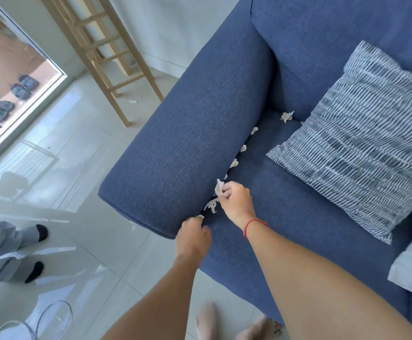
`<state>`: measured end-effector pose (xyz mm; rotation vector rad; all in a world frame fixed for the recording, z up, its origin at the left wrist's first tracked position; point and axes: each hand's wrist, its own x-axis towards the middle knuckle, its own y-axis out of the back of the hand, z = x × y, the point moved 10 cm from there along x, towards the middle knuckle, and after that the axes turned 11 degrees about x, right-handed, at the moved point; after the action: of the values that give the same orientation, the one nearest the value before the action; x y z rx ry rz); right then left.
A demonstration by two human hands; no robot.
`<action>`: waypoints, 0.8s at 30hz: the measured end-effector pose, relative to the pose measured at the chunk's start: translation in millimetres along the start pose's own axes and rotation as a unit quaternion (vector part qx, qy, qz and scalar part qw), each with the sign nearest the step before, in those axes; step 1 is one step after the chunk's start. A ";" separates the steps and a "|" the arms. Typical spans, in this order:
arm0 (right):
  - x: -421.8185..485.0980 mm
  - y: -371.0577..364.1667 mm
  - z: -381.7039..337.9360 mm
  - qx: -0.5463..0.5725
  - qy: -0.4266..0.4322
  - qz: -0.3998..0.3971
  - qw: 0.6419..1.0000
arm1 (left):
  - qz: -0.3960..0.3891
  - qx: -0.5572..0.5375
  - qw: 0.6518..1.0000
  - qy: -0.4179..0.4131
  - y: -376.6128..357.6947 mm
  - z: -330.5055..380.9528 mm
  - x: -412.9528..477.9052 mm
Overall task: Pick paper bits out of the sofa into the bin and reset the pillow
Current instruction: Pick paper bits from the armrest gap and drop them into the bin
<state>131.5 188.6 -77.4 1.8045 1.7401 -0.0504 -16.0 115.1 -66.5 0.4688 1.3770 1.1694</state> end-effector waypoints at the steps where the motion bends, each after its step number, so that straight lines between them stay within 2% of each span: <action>1: 1.7 3.4 0.4 0.012 -0.006 0.010 1.000 | 0.003 -0.002 1.000 0.001 2.4 0.5 0.5; 3: 4.6 5.1 1.8 0.008 -0.016 0.004 1.000 | -0.004 -0.006 1.000 0.003 4.1 1.3 1.5; 11: 8.8 -46.9 27.5 -0.098 -0.005 -0.126 0.987 | -0.040 -0.016 0.999 -0.006 -24.3 -6.4 14.3; 14: 8.6 -72.8 43.7 -0.233 0.026 -0.169 0.957 | -0.057 -0.018 0.998 -0.013 -48.0 -16.8 17.1; 16: 10.9 -81.6 40.5 -0.321 0.088 -0.157 0.930 | -0.050 -0.024 0.998 -0.023 -55.3 -19.5 18.7; 18: 9.5 -89.6 36.8 -0.362 0.124 -0.154 0.911 | -0.043 -0.037 0.998 -0.025 -57.6 -22.0 19.7; 20: 7.1 -94.8 34.8 -0.367 0.122 -0.163 0.908 | -0.041 -0.047 0.998 -0.028 -57.2 -24.0 20.2; 24: 9.6 -97.8 35.2 -0.283 0.044 -0.193 0.938 | -0.054 -0.036 0.998 -0.024 -53.4 -25.9 23.9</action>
<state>57.0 175.0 -149.2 1.0538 1.9012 0.3410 -25.3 104.0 -128.9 0.3654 1.2984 1.1086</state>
